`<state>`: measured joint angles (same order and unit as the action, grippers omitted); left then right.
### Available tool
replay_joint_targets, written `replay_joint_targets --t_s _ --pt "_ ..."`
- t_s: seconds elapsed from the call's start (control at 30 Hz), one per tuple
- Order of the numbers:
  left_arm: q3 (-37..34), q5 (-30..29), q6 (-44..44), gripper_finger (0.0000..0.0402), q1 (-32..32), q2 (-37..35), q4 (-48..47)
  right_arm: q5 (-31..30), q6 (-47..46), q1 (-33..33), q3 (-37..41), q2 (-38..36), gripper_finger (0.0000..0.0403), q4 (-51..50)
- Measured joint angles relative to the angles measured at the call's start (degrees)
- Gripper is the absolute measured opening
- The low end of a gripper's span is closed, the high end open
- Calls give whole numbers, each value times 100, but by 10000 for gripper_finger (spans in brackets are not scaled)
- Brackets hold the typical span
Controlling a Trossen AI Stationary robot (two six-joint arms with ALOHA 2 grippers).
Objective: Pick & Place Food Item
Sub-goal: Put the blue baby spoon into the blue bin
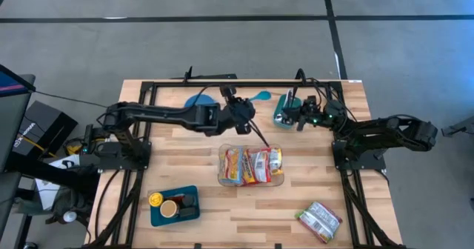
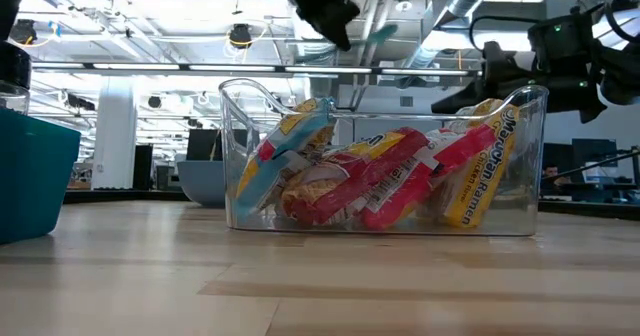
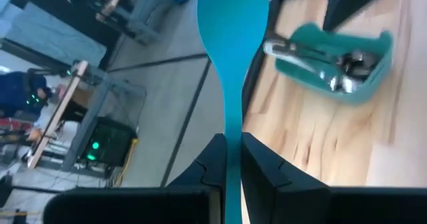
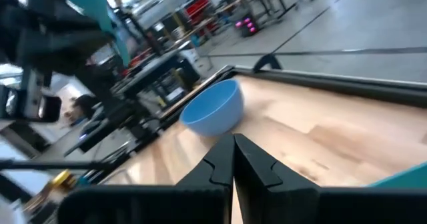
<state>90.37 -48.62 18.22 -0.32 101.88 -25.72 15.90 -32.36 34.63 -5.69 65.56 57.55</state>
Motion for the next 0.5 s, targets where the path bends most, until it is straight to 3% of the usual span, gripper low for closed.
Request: replay_joint_targets --t_s 0.3,0.5 --pt "-15 15 464 18 271 495 -8 -357 -48 0 -26 0 1 -27" --pt "-15 37 1266 18 269 866 -12 -398 -63 -1 -393 0 4 -813"
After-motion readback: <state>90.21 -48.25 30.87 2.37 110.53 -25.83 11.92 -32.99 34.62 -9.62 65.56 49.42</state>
